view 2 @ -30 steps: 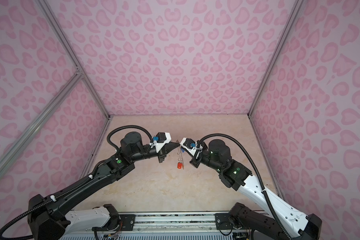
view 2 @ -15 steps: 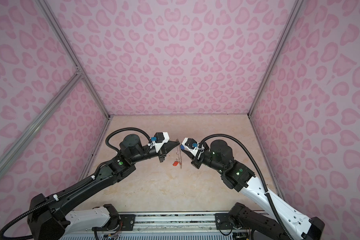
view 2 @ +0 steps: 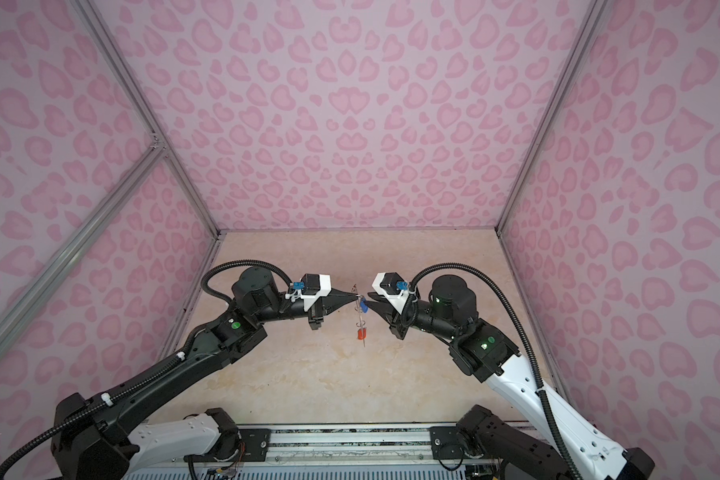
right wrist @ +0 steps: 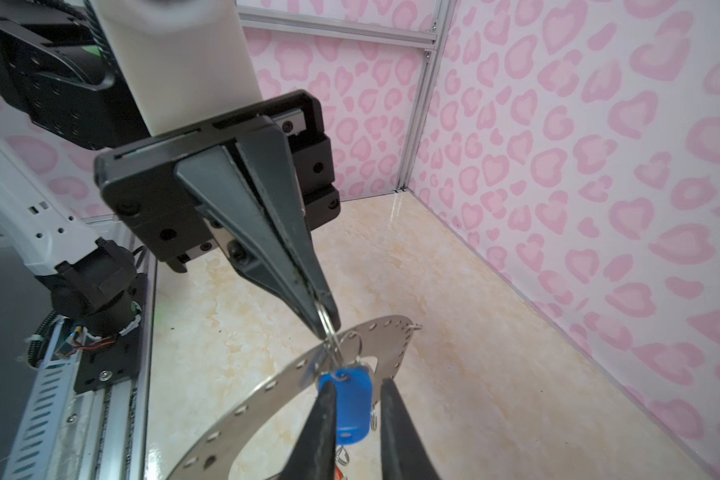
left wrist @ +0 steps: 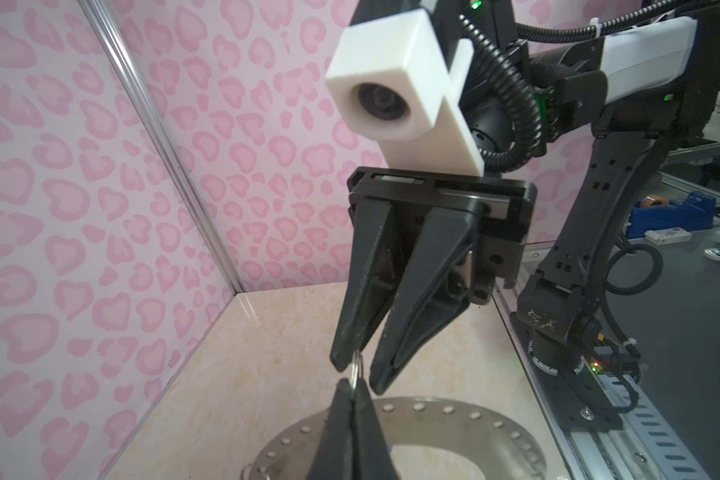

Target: Put the keys on the keyring

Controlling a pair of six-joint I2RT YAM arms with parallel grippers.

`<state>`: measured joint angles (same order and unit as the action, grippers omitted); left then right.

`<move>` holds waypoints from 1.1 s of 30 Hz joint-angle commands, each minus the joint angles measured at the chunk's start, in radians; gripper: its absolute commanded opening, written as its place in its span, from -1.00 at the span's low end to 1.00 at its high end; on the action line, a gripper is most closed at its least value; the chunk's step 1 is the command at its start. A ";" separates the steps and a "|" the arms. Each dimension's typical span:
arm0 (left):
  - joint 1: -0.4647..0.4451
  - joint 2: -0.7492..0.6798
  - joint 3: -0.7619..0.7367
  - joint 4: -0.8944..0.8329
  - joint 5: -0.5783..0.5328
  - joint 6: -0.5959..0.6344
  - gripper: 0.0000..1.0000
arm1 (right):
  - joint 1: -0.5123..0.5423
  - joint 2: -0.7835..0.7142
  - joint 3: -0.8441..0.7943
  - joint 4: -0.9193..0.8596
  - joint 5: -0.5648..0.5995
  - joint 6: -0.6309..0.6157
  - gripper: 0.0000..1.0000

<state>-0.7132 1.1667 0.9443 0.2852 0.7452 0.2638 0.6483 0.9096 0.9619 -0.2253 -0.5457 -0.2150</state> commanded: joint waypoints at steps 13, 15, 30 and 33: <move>0.012 -0.020 0.005 0.005 0.059 0.042 -0.94 | -0.017 0.014 -0.013 0.082 -0.155 0.076 -0.60; 0.014 -0.019 0.007 0.002 0.059 0.044 -0.94 | -0.020 0.011 -0.016 0.076 -0.152 0.069 -0.60; 0.014 -0.014 0.017 -0.027 0.065 0.055 -0.94 | -0.026 0.003 -0.050 0.162 -0.183 0.104 -0.75; 0.014 -0.010 0.020 -0.038 0.065 0.062 -0.94 | -0.028 0.005 -0.050 0.163 -0.189 0.101 -0.90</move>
<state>-0.7013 1.1553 0.9482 0.2321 0.7895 0.3149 0.6197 0.9123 0.9192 -0.0982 -0.7155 -0.1246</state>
